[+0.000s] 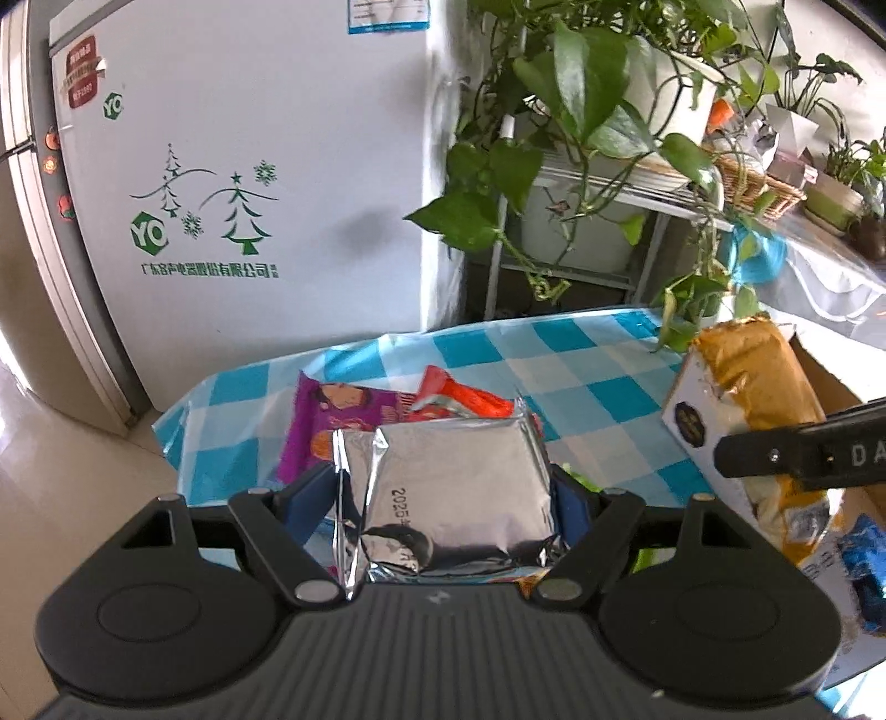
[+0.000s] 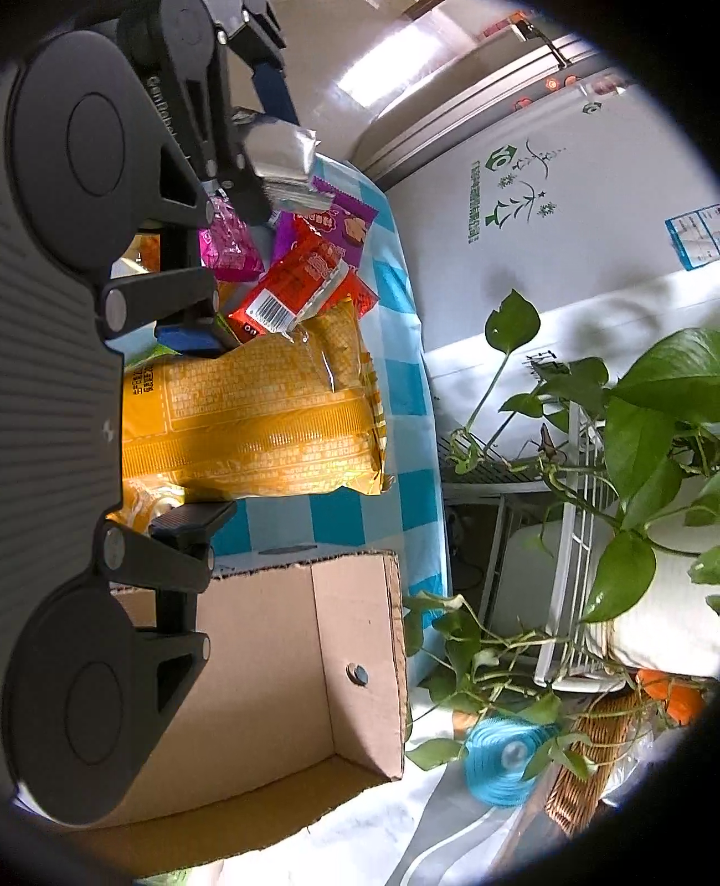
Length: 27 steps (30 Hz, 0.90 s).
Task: Organize snacks
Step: 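Carry the yellow chip bag with the right tool while the left carries the silver packet to the box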
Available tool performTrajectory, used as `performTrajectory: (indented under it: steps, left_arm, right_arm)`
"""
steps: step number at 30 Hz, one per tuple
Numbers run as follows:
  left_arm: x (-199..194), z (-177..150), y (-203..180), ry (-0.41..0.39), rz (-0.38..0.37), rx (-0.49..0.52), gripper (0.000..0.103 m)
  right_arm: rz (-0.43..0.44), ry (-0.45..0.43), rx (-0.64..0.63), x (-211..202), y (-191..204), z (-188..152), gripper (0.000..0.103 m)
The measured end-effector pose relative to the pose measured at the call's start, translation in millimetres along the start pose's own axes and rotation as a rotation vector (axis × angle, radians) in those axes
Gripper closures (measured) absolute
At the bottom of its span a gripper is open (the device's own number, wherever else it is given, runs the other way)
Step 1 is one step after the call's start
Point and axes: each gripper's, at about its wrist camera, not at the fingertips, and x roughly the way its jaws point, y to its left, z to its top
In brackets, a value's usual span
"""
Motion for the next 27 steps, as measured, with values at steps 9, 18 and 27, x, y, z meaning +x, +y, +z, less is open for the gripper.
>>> performTrajectory:
  steps: [9,18,27]
  left_arm:
    - [-12,9,-41,-0.023,-0.074,-0.01,0.023]
    - [-18,16,-81,-0.028,-0.134,0.025,0.023]
    - [-28,20,-117,-0.039,-0.183,0.068,0.023]
  right_arm:
    - [-0.02,-0.043,0.024,-17,-16,1,0.043]
    - [-0.034,-0.086,0.067,-32,-40,2,0.043]
    - [-0.037,-0.112,0.111,-46,-64,-1,0.044]
